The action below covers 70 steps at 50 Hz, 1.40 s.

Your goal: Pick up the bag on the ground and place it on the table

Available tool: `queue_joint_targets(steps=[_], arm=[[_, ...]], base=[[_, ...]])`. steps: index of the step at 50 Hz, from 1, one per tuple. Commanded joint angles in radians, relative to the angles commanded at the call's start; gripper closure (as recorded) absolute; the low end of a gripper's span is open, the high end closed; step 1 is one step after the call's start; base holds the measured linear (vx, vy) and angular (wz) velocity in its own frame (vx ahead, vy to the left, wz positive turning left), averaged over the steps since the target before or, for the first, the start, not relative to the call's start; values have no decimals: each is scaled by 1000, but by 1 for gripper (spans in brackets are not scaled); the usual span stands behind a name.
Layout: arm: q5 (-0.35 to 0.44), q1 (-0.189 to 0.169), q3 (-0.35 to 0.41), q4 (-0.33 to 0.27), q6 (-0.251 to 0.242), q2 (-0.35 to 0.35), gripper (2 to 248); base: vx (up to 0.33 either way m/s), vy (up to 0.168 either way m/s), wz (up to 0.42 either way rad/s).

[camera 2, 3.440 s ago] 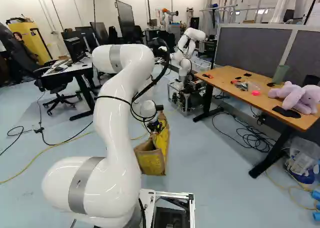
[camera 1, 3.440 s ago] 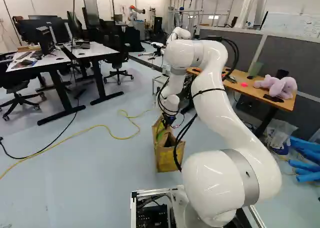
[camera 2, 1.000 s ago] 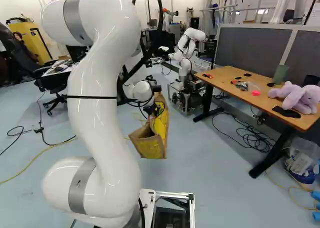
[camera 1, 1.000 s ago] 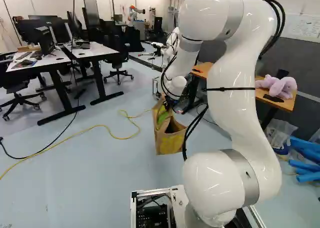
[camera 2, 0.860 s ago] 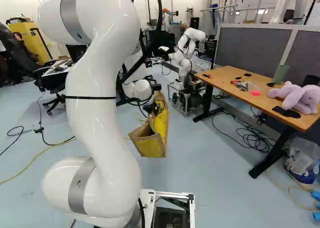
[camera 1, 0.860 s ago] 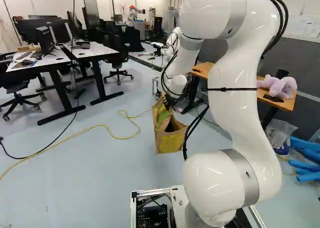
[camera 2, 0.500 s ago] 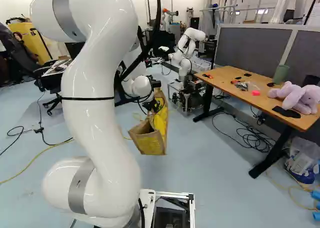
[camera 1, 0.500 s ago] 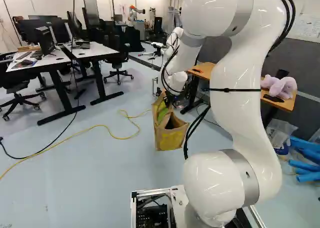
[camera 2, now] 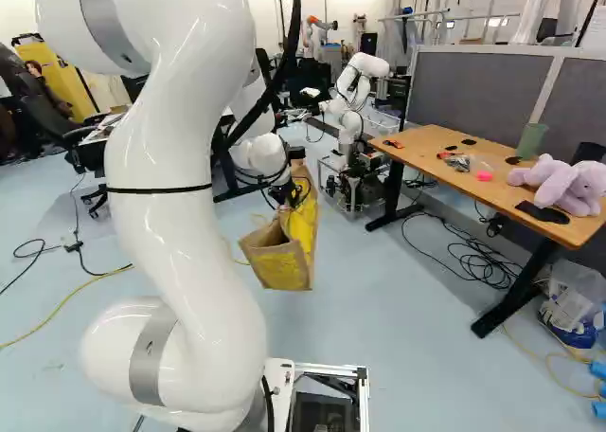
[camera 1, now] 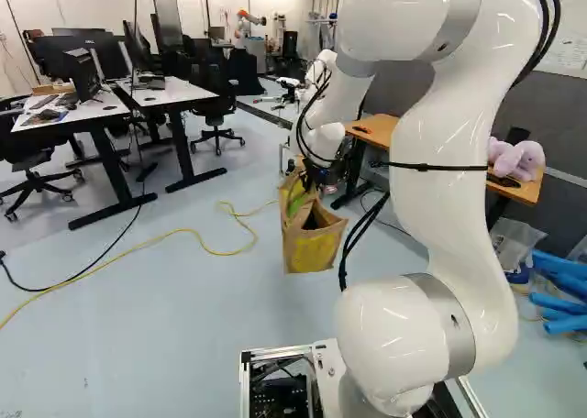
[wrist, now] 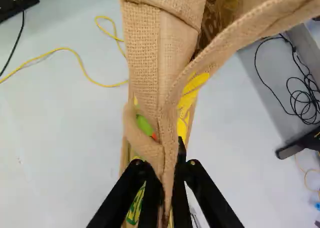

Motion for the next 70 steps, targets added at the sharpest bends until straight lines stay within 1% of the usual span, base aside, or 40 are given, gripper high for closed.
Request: queue_joint_targets(steps=[27,41,70], arm=[[-95,0,-24,36,0,49,225],[-155,-1,-36,39,0,75,225],[-312,-26,-55,40,0,134,225]], base=[[0,0,0],[0,0,0],[0,0,0]])
